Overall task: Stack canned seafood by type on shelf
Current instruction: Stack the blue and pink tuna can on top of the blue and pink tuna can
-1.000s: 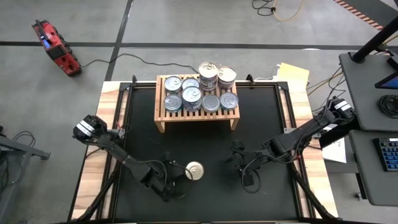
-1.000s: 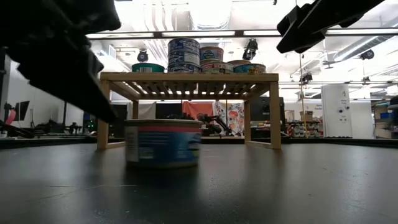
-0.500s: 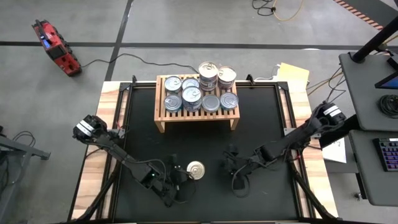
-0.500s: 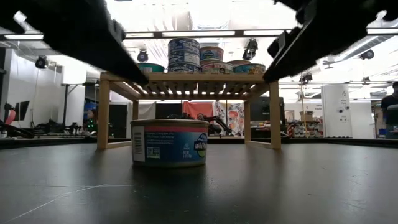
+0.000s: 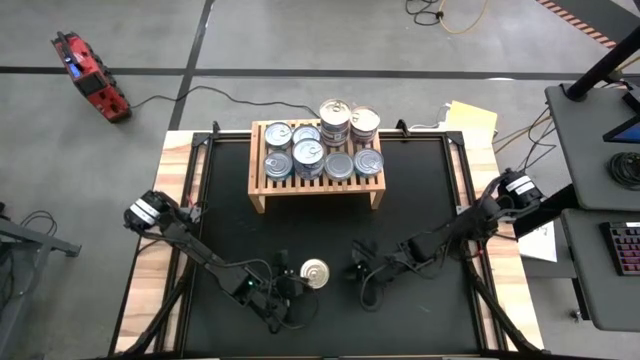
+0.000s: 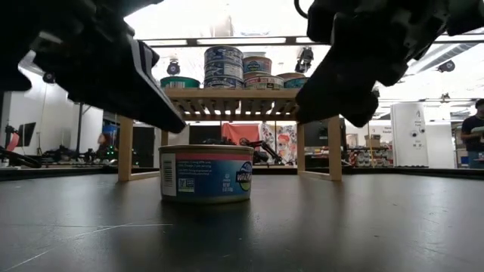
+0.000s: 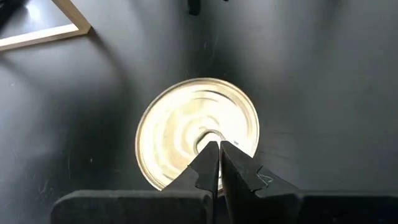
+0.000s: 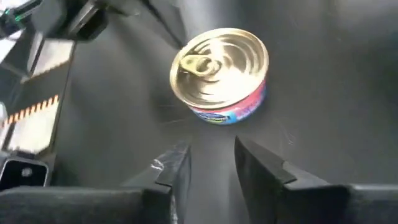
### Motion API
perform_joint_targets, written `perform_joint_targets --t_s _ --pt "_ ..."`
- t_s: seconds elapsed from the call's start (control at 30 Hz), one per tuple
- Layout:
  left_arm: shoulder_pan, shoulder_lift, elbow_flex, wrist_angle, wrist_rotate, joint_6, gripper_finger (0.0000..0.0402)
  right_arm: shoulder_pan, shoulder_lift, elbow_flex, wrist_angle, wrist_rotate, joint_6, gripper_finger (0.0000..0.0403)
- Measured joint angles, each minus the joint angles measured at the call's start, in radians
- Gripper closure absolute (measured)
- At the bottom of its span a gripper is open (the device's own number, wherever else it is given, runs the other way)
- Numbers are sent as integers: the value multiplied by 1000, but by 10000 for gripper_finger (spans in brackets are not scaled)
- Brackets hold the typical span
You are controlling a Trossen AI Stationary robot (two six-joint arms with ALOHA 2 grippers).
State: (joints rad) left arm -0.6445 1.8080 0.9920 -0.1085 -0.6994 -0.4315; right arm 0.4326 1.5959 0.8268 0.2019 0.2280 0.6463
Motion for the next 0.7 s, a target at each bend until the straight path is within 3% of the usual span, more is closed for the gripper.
perform_joint_targets --t_s 0.4,0.7 --pt "-3 19 0 -27 -11 -1 402 -48 71 0 108 7 219 178" --pt "-8 21 -6 -34 -10 -20 402 -67 124 0 171 8 310 125"
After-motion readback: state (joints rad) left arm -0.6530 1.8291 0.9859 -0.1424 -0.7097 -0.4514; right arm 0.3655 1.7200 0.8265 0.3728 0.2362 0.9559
